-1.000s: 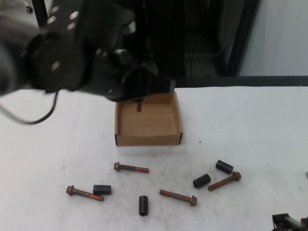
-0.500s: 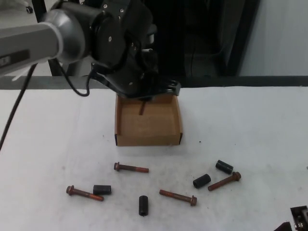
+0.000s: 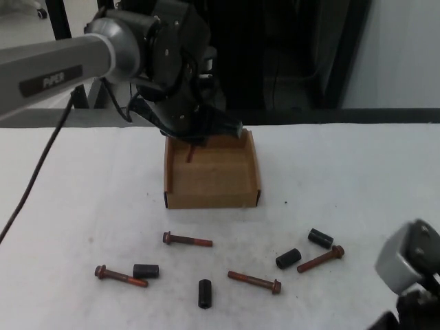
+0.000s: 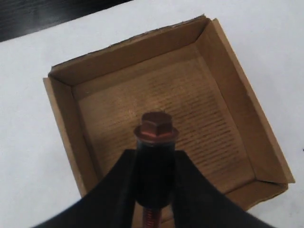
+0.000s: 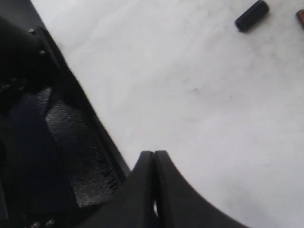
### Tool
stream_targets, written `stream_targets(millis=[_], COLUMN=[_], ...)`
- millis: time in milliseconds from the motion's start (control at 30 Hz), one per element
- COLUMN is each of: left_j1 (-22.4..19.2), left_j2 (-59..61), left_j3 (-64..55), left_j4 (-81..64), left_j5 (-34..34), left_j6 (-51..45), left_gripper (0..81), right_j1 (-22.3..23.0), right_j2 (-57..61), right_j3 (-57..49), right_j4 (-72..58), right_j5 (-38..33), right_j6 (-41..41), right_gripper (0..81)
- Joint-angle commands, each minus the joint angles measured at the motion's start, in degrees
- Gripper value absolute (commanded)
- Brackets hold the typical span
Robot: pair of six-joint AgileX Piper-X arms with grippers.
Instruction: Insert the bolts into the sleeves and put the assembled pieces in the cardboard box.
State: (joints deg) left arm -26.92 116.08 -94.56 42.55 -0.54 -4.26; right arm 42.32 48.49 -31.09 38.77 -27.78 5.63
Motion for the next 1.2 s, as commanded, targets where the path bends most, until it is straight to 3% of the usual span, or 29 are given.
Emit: stream_targets(millis=[0,400,767,900,1100,1167], left_j1=[0.4,1.9,3.2,3.2,2.8,2.8], left_j2=[1.2,4.7,5.9,8.3,9.2,9.2], left_j3=[-1.1,-1.2,-1.2,-1.2,-1.2,-1.2], left_j4=[0.6,0.8,-2.4,-2.0,-5.4,-5.8], left_j5=[-0.7,0.5,3.3,8.0,7.0,7.1], left_j6=[0.4,1.8,2.6,0.7,0.6,0.4], left_gripper=[0.8,0.8,0.0,11.8,51.5,54.4], right_j1=[-1.0,-14.1,-17.2,-17.2,-17.2,-17.2], right_j2=[5.1,16.0,23.4,26.2,27.9,28.4], right_j3=[-5.5,-14.9,-17.8,-18.6,-18.5,-18.5], right_j4=[3.9,5.3,5.1,5.1,5.1,4.7], right_j5=[6.5,11.0,11.0,11.3,15.4,16.3], right_j6=[-7.4,-15.1,-16.8,-16.8,-17.6,-18.3], right_gripper=[0.2,0.2,0.2,0.2,0.2,0.2])
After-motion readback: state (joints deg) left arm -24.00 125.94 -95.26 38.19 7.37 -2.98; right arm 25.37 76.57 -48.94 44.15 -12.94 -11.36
